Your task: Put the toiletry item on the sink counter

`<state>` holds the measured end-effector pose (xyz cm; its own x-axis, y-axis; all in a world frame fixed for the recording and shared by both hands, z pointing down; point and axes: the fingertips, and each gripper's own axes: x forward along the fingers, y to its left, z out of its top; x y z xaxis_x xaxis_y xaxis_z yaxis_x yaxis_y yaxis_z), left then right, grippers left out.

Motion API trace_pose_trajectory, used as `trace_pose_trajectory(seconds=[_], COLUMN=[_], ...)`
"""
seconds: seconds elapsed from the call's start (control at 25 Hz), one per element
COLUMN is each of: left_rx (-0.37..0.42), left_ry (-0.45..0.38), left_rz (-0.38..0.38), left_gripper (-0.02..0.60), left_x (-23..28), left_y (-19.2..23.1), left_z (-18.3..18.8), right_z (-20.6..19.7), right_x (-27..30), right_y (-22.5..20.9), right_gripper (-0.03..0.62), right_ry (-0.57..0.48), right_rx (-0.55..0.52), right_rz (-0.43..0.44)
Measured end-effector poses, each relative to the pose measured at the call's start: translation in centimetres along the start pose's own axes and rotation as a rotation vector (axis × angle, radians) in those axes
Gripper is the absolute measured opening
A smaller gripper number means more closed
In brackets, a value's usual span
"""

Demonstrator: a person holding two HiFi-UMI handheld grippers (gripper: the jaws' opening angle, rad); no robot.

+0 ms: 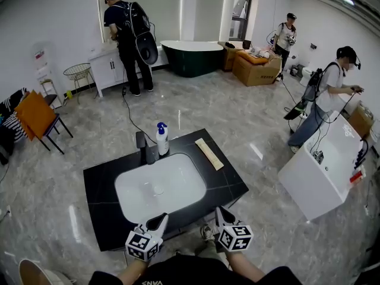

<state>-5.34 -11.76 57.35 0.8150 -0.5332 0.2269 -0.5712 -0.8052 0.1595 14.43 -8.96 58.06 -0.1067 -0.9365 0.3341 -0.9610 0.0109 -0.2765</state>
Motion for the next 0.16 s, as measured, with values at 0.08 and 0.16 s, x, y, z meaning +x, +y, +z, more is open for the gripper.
trace_pose_trajectory(seconds=[0.08, 0.16], left_rx=[0.000, 0.000], left_ry=[0.001, 0.003], left_rz=[0.000, 0.003], left_gripper=[0.008, 0.008], left_x=[0.09, 0.15], left_y=[0.01, 0.06], left_z=[0.00, -0.02], right_z=[0.07, 0.12], right_x=[0.09, 0.18], right_y=[0.00, -0.02], right_gripper=[-0.001, -0.002], right_ry=[0.001, 0.001], right_rx=[0.002, 0.003], right_rz=[0.003, 0.005])
